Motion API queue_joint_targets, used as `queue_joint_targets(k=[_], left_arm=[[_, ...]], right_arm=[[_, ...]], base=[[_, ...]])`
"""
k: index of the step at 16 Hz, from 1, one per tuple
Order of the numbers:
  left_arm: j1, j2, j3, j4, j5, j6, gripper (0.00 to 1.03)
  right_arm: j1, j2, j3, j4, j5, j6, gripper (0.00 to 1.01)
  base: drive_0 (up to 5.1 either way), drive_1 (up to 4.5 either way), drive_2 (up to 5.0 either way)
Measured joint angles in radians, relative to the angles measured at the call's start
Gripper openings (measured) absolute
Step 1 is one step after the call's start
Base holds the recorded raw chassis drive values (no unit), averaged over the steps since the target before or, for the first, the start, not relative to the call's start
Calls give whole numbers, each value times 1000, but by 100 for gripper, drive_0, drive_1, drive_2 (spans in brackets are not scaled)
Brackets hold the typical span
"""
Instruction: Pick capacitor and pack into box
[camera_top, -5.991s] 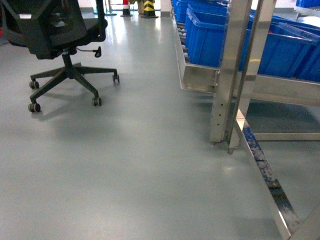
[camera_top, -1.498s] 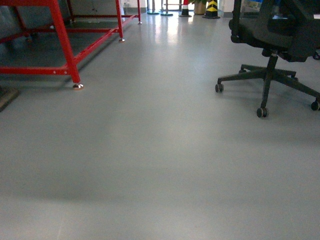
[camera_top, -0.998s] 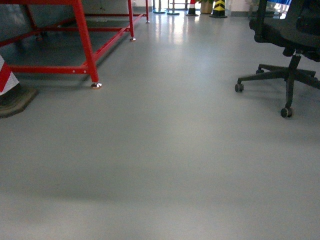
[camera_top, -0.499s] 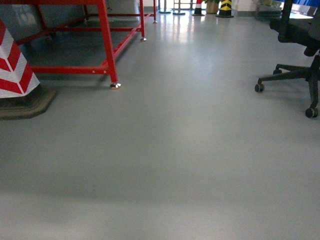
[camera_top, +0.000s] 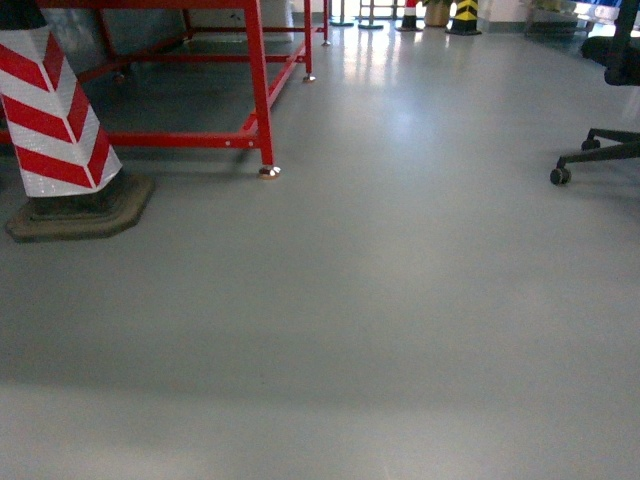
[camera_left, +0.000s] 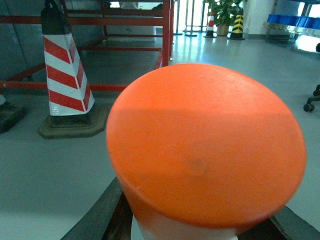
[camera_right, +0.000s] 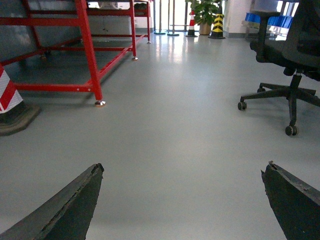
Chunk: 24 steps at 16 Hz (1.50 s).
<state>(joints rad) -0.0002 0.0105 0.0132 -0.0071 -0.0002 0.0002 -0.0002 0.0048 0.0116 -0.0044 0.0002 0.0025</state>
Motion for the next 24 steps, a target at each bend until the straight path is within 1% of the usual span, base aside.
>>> queue_joint_targets(k=[24], left_arm=[[0, 0, 0, 2, -3, 0, 44]], right_arm=[[0, 0, 0, 6, 0, 0, 98]], base=[[-507, 238, 238]])
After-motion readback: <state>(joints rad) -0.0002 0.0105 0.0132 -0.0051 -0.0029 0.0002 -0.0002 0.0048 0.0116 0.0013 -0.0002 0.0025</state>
